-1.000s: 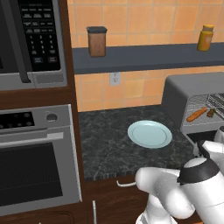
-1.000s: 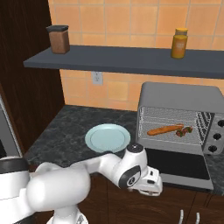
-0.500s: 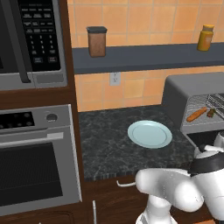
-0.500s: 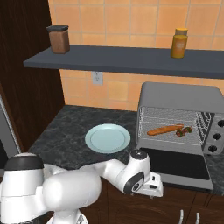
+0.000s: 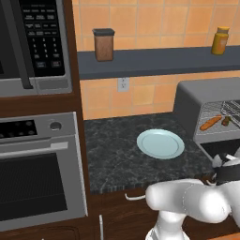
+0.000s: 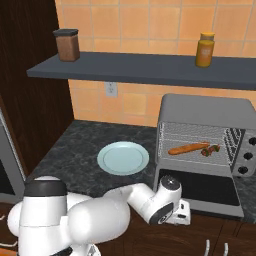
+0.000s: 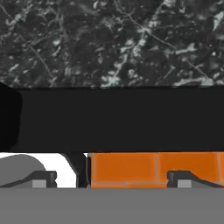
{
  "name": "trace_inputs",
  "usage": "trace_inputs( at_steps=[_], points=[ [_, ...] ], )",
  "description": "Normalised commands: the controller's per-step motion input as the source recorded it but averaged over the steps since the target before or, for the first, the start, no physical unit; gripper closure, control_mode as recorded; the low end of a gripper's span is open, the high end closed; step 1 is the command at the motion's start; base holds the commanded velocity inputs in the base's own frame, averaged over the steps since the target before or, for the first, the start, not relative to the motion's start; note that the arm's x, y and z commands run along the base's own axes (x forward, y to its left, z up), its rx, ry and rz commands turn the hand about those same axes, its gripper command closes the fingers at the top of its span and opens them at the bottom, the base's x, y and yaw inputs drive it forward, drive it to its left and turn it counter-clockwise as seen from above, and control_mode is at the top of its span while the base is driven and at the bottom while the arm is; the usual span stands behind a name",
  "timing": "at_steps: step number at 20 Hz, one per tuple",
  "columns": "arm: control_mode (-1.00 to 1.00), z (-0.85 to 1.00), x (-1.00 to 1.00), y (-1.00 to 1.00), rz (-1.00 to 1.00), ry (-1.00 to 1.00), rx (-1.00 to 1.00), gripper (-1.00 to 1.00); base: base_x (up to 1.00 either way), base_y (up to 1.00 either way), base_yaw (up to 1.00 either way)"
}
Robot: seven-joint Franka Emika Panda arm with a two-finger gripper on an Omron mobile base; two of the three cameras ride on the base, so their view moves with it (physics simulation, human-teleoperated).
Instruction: Pick up the kebab skewer and baguette bread, and place them inside the toaster oven. Close the toaster oven door and start by setting the timer.
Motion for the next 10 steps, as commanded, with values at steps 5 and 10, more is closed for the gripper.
trace_inputs(
  at_steps=[5,10],
  points=[
    [-1.00,0.03,0.61,0.07,0.00,-0.27,0.00,-1.00,0.00,0.00,0.00],
    [-1.00,0.52,0.59,0.06,-0.04,-0.22,0.00,-1.00,0.00,0.00,0.00]
  ],
)
